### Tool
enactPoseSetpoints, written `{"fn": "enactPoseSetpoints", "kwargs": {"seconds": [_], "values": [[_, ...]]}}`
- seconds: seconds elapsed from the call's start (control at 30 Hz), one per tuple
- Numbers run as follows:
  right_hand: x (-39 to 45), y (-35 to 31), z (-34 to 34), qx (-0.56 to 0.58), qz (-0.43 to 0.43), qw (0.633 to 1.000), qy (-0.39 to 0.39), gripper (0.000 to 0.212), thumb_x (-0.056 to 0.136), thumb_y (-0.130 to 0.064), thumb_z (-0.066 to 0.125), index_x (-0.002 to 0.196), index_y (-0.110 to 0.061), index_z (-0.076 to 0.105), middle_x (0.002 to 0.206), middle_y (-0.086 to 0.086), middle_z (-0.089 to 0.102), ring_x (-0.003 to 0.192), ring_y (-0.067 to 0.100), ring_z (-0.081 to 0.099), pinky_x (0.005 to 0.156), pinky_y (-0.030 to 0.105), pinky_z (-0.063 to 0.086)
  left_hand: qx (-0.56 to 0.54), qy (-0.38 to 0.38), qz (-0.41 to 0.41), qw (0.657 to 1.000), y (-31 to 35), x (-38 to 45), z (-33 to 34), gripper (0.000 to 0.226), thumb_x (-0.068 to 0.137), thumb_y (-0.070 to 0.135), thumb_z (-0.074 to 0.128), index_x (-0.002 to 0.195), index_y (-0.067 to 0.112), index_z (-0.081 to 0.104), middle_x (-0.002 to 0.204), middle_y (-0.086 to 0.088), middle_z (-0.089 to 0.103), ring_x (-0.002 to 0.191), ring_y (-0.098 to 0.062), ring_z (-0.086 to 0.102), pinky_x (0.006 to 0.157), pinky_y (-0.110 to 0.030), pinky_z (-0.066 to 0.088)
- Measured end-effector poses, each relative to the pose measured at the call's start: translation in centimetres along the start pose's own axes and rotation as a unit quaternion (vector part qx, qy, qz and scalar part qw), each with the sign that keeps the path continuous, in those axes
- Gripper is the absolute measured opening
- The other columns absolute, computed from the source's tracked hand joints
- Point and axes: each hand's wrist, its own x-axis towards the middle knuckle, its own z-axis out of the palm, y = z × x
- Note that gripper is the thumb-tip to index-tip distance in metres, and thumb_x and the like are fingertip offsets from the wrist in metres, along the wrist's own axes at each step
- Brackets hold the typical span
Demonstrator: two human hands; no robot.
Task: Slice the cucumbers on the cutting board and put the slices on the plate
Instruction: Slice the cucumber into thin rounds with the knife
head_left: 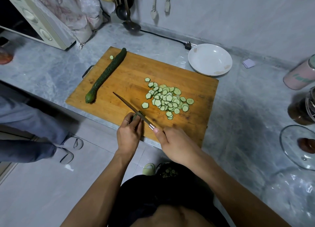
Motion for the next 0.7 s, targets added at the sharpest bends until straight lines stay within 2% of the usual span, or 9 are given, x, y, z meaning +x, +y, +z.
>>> {"fn": "enactPoseSetpoints", "kwargs": {"seconds": [0.27, 0.4, 0.6, 0.7], "values": [[0.3, 0.5, -0.3, 0.013, 0.012, 1.000, -0.011, 0.052, 0.104, -0.051, 0.026, 0.068, -0.018, 0.042, 0.076, 0.005, 0.050, 0.073, 0.024, 0.054, 0.068, 0.041, 0.046, 0.023, -0.005, -0.006, 1.000, -0.4, 0.0, 0.4, 0.021, 0.092, 0.024, 0.061, 0.105, 0.015, 0.075, 0.119, -0.007, 0.065, 0.081, -0.027, 0.067, 0.059, -0.029, 0.051], [1.0, 0.9, -0.5, 0.010, 0.019, 1.000, -0.020, 0.057, 0.104, -0.052, 0.023, 0.074, -0.011, 0.048, 0.082, 0.009, 0.054, 0.077, 0.021, 0.050, 0.069, 0.040, 0.046, 0.032, -0.005, -0.003, 0.999, -0.6, 0.1, 0.6, 0.031, 0.094, 0.033, 0.052, 0.106, 0.016, 0.076, 0.120, -0.009, 0.065, 0.081, -0.028, 0.068, 0.057, -0.031, 0.053], [2.1, 1.1, -0.8, 0.028, 0.002, 0.999, -0.023, 0.060, 0.105, -0.051, 0.025, 0.060, -0.013, 0.038, 0.062, 0.004, 0.041, 0.055, 0.016, 0.040, 0.052, 0.033, 0.029, 0.035, 0.003, -0.029, 0.999, -0.6, 0.1, 0.9, 0.037, 0.096, 0.037, 0.048, 0.110, 0.014, 0.075, 0.119, -0.011, 0.066, 0.081, -0.032, 0.068, 0.057, -0.037, 0.055], [2.5, 1.1, -0.9, 0.044, -0.002, 0.999, -0.018, 0.059, 0.105, -0.048, 0.029, 0.059, -0.014, 0.036, 0.059, 0.004, 0.039, 0.052, 0.014, 0.036, 0.050, 0.031, 0.027, 0.029, 0.002, -0.024, 0.999, -0.8, 0.4, 0.8, 0.038, 0.097, 0.035, 0.047, 0.111, 0.012, 0.074, 0.117, -0.008, 0.067, 0.081, -0.031, 0.067, 0.056, -0.036, 0.054]]}}
